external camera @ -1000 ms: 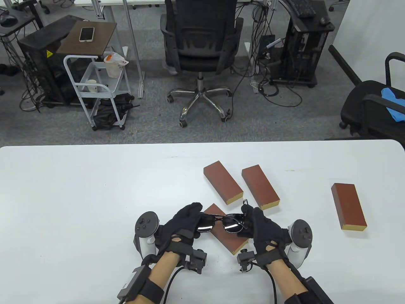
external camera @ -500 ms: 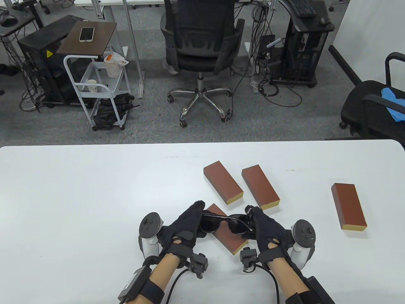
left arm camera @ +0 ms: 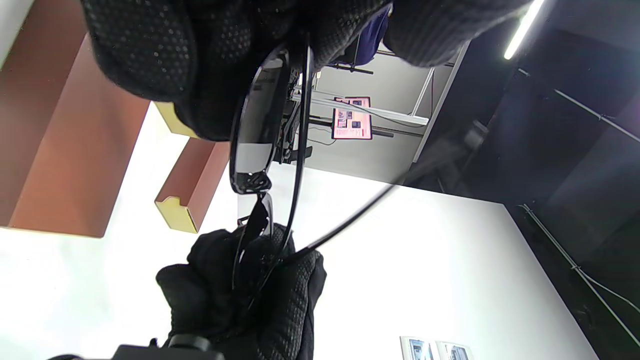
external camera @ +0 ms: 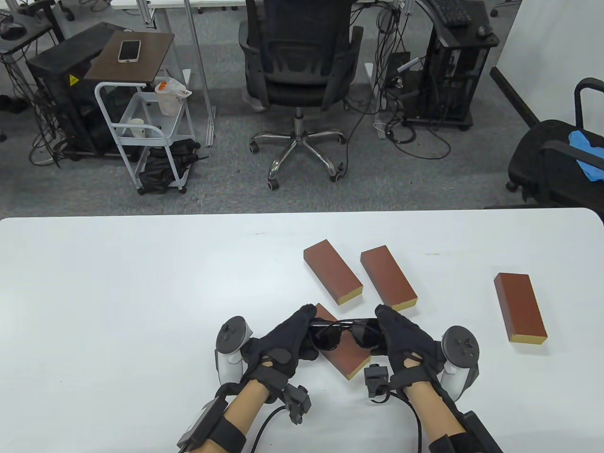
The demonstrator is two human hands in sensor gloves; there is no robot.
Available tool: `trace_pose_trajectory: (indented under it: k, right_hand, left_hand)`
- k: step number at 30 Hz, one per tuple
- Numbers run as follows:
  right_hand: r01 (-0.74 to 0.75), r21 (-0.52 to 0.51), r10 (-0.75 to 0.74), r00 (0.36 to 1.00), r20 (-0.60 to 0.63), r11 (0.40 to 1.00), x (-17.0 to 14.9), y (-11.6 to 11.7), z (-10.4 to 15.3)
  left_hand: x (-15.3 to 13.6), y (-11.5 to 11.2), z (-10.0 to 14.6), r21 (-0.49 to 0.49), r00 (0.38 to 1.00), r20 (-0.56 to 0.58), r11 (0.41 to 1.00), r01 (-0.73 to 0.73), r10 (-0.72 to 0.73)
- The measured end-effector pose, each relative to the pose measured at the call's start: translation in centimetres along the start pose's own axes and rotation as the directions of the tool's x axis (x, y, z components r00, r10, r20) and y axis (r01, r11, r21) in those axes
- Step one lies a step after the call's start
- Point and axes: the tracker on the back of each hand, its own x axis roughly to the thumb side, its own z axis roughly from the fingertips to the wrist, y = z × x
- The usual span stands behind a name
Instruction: Slide to open storage boxes and store sunglasses
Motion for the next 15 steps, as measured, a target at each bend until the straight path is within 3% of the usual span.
trace_pose_trajectory:
  k: [9,15]
  right_hand:
    - [-0.082,-0.019,0.083,0.996,0.043,0.996,0.5,-0.3,-0.1]
    - [-0.245,-0.015,0.244,0.956,0.163,0.969,1.6,0.1,0.0]
  left_hand:
    - [0.1,0.0,-0.1,-0.008,1.000,-0.022,1.000,0.021,-0.021]
    - [-0.3,0.6,-0.1,0.079,0.997,-0.046,0.995,0.064,-0.061]
